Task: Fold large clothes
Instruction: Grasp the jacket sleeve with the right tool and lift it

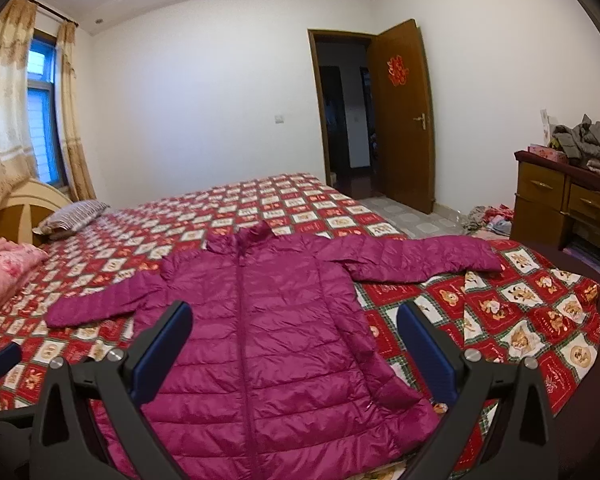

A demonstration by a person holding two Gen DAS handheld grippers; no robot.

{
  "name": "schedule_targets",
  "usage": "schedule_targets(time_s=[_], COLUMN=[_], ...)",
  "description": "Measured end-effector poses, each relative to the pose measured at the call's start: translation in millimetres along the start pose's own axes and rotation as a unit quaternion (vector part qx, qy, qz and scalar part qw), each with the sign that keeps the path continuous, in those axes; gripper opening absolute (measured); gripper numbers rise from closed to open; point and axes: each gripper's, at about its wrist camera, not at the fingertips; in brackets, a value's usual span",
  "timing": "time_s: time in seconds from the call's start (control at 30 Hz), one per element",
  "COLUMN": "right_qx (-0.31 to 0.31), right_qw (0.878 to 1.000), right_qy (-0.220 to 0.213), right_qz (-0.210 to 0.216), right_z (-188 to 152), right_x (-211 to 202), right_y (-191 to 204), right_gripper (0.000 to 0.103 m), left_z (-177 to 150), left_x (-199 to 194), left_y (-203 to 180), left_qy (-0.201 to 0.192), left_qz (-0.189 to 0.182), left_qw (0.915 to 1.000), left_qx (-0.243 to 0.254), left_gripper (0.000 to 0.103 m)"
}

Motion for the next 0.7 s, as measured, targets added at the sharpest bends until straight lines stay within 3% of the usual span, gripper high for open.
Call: schedule_targets(time_s=[0.5, 0.6, 0.7], right_qx=[-0.013, 0.021, 0.079], right_qw=[0.996, 0.995, 0.989], right_qy=[0.063, 0.076, 0.074], right_qz=[-0.067, -0.068, -0.101], right_z=[42, 59, 81], right_x=[94, 122, 146], right_y=[-29, -62, -113], right_gripper=[0.103, 0.103, 0.103], left_z=[43, 57, 70], left_x=[106, 142, 181], left_y=[26, 38, 55], left_qy=[0.045, 0.052, 0.068], left_qz=[-0.022, -0.029, -0.022], left_qw=[0.9987, 0.9982, 0.9973], left_qx=[-0.003, -0.001, -0.016], left_gripper=[0.102, 0.102, 0.102])
Point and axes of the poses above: each gripper's, at about its wrist camera, not at the fingertips, and x roughly the way its jaws point, y to its left, z to its top, and after that the axes turned 11 degrees about x, right-handed
